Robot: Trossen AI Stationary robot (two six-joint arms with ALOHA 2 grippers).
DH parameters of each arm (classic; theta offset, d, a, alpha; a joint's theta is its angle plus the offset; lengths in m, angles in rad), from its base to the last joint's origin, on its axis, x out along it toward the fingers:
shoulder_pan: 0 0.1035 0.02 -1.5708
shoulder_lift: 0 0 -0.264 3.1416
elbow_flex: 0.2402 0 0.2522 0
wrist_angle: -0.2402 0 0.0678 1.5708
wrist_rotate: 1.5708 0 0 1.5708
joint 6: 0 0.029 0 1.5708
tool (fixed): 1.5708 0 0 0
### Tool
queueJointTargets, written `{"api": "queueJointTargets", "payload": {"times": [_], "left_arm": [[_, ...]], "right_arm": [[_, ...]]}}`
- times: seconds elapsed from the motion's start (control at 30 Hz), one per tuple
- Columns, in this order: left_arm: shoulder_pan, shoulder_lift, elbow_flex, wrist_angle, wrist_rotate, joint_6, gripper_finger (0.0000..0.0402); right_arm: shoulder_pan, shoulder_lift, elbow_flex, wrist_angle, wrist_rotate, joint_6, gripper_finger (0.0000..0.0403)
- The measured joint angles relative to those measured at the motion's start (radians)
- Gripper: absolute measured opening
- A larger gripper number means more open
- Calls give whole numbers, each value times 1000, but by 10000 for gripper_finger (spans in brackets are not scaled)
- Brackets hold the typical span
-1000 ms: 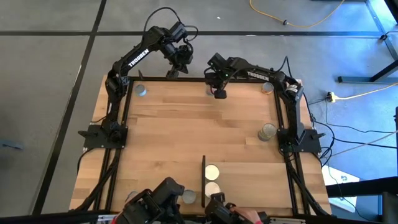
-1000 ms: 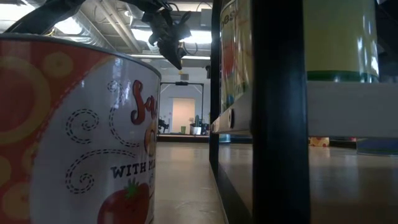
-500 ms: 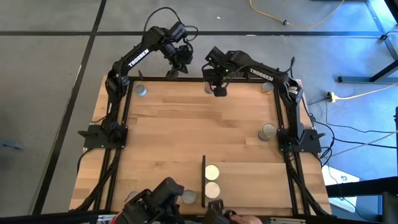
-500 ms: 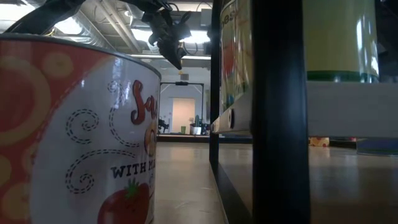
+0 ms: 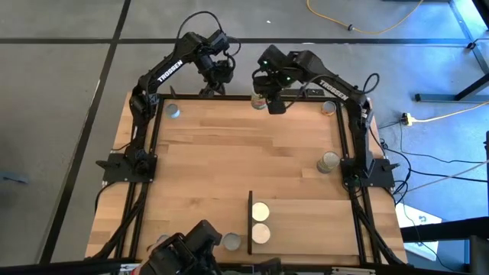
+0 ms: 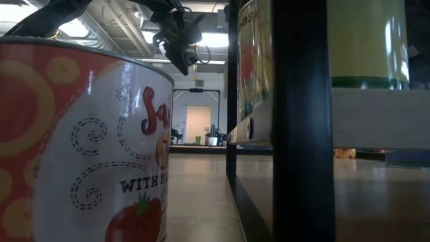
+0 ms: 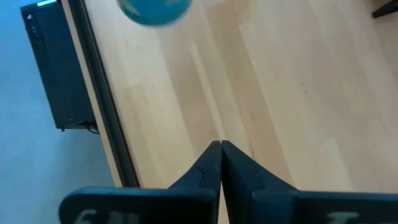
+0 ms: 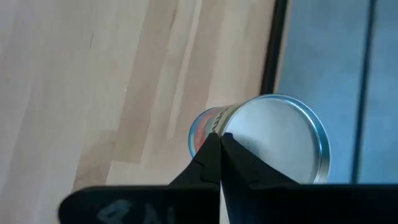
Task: Pick and place cans onto a shelf
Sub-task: Put the canned tomatoes on the shelf
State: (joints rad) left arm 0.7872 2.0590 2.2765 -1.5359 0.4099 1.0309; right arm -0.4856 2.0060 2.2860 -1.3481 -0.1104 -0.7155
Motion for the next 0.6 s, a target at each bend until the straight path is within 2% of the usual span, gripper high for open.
{"api": "queueJointTargets", "payload": {"times": [0.13, 0.4, 0.6], "left_arm": [[2, -4, -1, -1, 0, 0, 1], [11, -13, -1, -31, 17, -7, 1], [10, -13, -1, -36, 107, -8, 1]], "right_arm": [[15, -44, -3, -30, 84, 6, 0], [15, -141, -4, -105, 92, 61, 0], [19, -245, -33, -133, 92, 84, 0]]}}
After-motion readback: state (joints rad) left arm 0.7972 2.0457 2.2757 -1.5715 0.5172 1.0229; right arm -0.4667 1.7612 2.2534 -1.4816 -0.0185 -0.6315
